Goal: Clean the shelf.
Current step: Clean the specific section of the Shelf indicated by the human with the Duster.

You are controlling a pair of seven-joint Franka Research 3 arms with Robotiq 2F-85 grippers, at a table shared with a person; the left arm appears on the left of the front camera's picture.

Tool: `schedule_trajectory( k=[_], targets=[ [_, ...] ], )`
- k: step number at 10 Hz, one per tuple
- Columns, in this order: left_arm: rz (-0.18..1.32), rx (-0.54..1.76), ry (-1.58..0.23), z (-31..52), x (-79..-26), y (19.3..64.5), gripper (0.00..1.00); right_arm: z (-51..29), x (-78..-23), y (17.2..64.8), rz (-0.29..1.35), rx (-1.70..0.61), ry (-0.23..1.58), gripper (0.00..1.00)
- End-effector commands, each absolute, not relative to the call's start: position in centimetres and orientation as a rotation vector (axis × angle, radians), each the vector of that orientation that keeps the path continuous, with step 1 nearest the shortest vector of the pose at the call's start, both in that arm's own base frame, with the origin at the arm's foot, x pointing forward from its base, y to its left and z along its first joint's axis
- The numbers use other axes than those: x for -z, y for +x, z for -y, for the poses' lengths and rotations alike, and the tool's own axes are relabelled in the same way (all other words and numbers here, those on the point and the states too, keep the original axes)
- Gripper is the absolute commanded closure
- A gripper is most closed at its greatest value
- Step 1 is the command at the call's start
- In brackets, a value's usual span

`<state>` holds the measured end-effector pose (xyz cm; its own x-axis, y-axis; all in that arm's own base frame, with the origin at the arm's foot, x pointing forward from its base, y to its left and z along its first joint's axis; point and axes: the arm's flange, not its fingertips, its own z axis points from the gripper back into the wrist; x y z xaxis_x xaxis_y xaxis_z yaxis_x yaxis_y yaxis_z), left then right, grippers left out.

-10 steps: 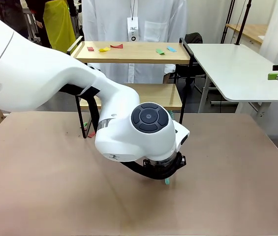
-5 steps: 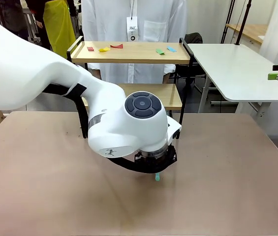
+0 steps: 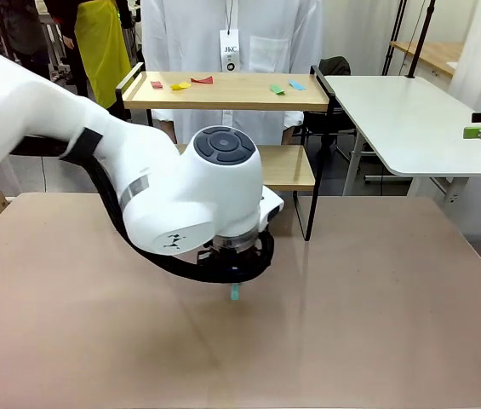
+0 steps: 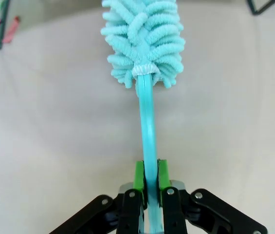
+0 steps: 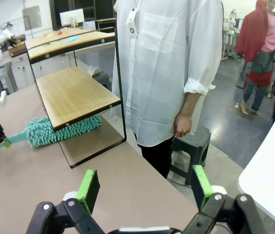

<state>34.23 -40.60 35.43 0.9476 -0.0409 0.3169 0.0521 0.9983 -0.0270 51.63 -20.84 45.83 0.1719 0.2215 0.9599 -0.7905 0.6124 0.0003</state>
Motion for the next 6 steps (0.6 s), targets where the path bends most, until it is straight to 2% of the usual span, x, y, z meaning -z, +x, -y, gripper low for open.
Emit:
schedule_trajectory(
  k=[1,6],
  targets=[
    [0.294,0.051,0.008,38.4,-35.8,34.1,0.87,20.7,-46.0,51.6,1.193,-0.782,0.582,0.00],
    [0.280,0.028,0.134,34.6,-35.0,34.1,0.87,20.7,-46.0,51.6,1.193,-0.782,0.582,0.00]
  ],
)
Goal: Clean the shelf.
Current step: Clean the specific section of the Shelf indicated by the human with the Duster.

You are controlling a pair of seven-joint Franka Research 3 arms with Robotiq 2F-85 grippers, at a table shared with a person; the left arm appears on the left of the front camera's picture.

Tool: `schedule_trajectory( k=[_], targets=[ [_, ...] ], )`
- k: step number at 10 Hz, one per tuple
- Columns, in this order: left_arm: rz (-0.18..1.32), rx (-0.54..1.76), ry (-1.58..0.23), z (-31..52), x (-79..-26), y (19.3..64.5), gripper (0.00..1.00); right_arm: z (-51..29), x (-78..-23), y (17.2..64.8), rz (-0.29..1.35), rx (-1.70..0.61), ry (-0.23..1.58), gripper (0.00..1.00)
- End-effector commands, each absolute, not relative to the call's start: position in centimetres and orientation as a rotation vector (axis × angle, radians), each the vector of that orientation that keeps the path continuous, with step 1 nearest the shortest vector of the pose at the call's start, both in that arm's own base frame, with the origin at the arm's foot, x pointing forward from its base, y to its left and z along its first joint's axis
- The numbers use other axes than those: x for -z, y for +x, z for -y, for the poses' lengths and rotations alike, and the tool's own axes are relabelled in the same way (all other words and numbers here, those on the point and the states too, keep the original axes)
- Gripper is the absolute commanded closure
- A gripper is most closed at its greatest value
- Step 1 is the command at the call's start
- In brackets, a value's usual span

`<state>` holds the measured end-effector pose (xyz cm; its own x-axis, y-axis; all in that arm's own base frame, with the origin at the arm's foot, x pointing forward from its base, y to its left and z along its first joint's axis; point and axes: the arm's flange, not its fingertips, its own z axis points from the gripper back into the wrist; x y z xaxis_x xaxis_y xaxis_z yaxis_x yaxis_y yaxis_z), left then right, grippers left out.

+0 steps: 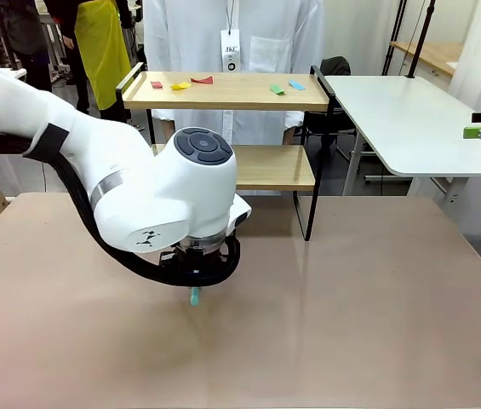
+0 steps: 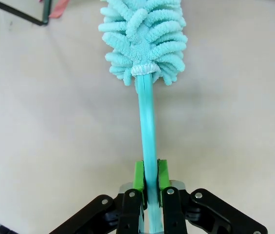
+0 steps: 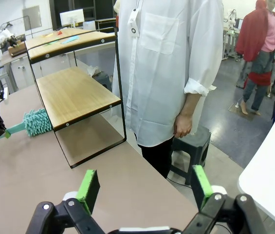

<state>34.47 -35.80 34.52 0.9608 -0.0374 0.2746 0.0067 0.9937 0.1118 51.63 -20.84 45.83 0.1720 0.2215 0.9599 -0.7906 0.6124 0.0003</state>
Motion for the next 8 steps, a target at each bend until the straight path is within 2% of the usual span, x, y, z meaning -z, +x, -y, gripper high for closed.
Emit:
schedule_trajectory(
  k=[1,4,8],
  targets=[
    [0.271,0.016,0.148,33.6,-35.0,34.1,0.87,20.7,-46.0,51.6,1.193,-0.782,0.582,0.00],
    [0.259,-0.010,0.221,31.1,-34.8,34.0,0.87,20.7,-46.0,51.6,1.193,-0.782,0.582,0.00],
    [0.341,-0.102,0.310,27.9,-35.0,33.9,0.87,20.7,-46.0,51.6,1.193,-0.782,0.582,0.00]
  ],
)
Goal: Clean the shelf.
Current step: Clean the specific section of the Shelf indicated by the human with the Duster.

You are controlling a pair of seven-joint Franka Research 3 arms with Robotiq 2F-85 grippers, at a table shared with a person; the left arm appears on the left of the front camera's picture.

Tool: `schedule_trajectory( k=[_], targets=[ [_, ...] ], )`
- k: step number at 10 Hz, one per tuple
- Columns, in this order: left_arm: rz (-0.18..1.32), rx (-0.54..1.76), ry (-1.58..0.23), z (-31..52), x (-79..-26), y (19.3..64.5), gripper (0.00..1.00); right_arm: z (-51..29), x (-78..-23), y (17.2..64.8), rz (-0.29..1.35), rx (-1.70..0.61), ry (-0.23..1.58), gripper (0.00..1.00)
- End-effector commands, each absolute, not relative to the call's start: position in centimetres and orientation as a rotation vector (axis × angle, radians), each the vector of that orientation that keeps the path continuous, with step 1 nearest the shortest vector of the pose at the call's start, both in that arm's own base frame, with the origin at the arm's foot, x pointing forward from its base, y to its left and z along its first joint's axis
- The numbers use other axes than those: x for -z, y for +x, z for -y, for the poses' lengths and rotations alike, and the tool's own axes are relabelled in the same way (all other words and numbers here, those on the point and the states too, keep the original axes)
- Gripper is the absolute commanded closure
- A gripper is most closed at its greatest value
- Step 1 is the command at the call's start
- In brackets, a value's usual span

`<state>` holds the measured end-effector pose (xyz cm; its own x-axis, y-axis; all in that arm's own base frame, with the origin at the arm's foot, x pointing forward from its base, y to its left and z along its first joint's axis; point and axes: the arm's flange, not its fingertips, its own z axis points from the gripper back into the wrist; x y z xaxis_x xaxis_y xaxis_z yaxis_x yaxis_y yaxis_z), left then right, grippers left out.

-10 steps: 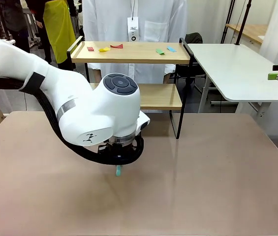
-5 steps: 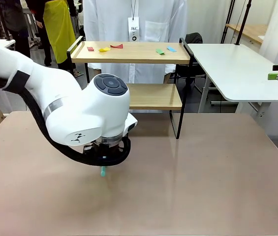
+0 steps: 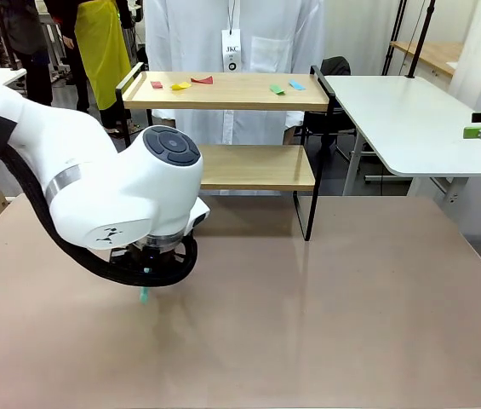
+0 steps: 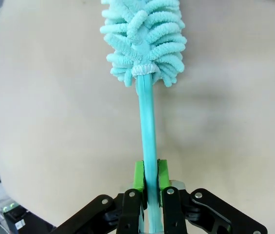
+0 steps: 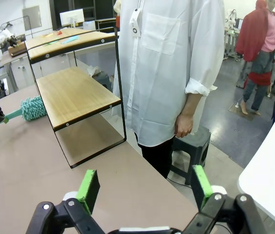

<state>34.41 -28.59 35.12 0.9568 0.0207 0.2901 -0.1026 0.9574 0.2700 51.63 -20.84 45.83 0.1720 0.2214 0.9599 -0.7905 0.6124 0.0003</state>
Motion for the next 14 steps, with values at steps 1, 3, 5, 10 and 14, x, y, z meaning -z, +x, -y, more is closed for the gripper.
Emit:
schedule_trajectory(
  k=[1,3,5,10,14],
  targets=[
    [0.397,-0.118,0.300,27.6,-35.5,33.5,0.87,20.7,-46.0,51.6,1.193,-0.782,0.582,0.00],
    [0.476,-0.123,0.280,27.8,-36.7,32.5,0.87,20.7,-46.0,51.6,1.193,-0.782,0.582,0.00],
    [0.522,-0.112,0.233,28.3,-37.5,32.1,0.87,20.7,-46.0,51.6,1.193,-0.782,0.582,0.00],
    [0.435,-0.098,0.260,28.7,-37.4,32.8,0.87,20.7,-46.0,51.6,1.193,-0.782,0.582,0.00],
    [0.489,0.056,0.129,26.8,-37.6,31.5,0.87,20.7,-46.0,51.6,1.193,-0.782,0.582,0.00]
  ],
)
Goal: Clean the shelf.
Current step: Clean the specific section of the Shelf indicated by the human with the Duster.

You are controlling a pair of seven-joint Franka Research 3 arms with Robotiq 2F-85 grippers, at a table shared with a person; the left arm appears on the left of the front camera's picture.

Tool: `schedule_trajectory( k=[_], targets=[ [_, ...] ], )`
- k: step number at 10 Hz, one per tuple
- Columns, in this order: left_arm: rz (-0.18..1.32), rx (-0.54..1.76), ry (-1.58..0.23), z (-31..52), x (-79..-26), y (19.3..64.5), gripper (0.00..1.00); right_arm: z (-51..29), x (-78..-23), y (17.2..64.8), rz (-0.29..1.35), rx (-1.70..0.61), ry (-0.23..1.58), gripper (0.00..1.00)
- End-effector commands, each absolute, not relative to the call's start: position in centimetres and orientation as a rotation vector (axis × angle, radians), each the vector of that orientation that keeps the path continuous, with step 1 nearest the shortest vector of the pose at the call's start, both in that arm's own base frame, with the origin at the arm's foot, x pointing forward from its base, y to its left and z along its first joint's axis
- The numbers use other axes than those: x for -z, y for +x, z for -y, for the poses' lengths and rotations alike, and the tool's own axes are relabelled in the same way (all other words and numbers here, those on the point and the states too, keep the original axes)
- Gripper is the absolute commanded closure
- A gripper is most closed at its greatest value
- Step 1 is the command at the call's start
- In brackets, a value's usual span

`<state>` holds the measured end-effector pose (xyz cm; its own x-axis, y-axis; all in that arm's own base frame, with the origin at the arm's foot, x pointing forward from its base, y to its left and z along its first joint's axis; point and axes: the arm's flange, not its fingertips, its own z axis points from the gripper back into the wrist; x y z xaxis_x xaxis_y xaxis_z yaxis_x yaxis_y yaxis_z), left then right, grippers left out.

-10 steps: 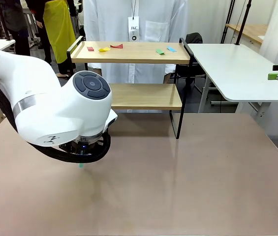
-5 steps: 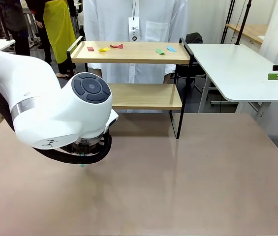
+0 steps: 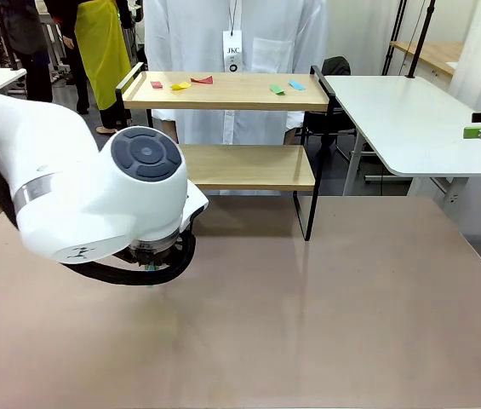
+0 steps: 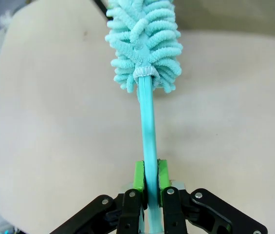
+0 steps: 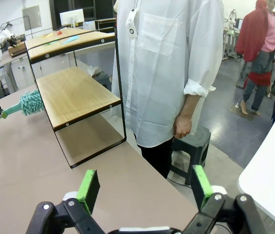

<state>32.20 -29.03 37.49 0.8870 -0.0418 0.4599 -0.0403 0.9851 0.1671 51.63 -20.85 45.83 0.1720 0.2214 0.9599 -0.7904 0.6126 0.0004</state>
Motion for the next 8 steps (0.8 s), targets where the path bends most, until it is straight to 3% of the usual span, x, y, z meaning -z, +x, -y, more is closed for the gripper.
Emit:
schedule_trajectory(
  k=[1,4,8],
  targets=[
    [0.504,0.100,0.095,25.9,-37.6,31.1,0.87,20.7,-46.0,51.6,1.193,-0.782,0.582,0.00],
    [0.589,0.272,0.017,23.5,-37.6,30.1,0.87,20.7,-46.0,51.6,1.193,-0.782,0.582,0.00],
    [0.468,0.552,-0.183,19.4,-37.7,30.6,0.87,20.7,-46.0,51.6,1.193,-0.782,0.582,0.00]
  ],
)
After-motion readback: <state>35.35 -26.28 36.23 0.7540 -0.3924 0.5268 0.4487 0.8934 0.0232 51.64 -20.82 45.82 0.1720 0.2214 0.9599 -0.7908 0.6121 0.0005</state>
